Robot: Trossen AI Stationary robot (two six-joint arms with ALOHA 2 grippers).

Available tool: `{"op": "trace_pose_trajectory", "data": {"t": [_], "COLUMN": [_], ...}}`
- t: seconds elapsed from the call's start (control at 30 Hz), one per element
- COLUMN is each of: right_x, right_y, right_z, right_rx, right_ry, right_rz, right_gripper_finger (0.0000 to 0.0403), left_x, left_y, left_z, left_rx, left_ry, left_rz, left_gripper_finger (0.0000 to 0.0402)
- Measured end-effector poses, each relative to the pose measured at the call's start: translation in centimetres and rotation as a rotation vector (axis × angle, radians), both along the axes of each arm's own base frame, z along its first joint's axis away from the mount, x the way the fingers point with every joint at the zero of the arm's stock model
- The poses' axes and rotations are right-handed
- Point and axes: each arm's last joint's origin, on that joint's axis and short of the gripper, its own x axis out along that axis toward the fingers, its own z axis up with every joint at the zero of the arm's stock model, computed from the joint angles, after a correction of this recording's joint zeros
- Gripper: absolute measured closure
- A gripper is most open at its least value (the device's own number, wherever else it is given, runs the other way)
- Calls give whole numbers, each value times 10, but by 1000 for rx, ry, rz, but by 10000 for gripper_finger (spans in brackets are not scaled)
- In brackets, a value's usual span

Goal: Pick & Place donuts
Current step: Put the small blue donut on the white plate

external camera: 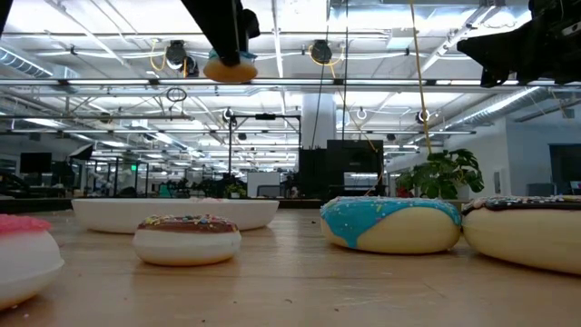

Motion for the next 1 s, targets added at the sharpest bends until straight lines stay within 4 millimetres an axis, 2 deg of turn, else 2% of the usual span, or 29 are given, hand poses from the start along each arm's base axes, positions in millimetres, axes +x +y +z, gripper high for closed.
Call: {"op": "trace_pose_trajectory", "data": {"t": [0.73, 1.0], "right_x": [0, 0], "right_y": [0, 0], "right_z": [0, 0], "right_rx": [1, 2], "right_ry": [0, 0], "right_rz": [0, 0], "right_gripper_finger": [403, 403], "left_x": [0, 5], "left_y": [1, 11], "left_z": [0, -5], "left_rx": [5, 51], "left_ry": [-2, -8], "left_rz": [4, 109], "left_gripper_finger": [215, 215]}}
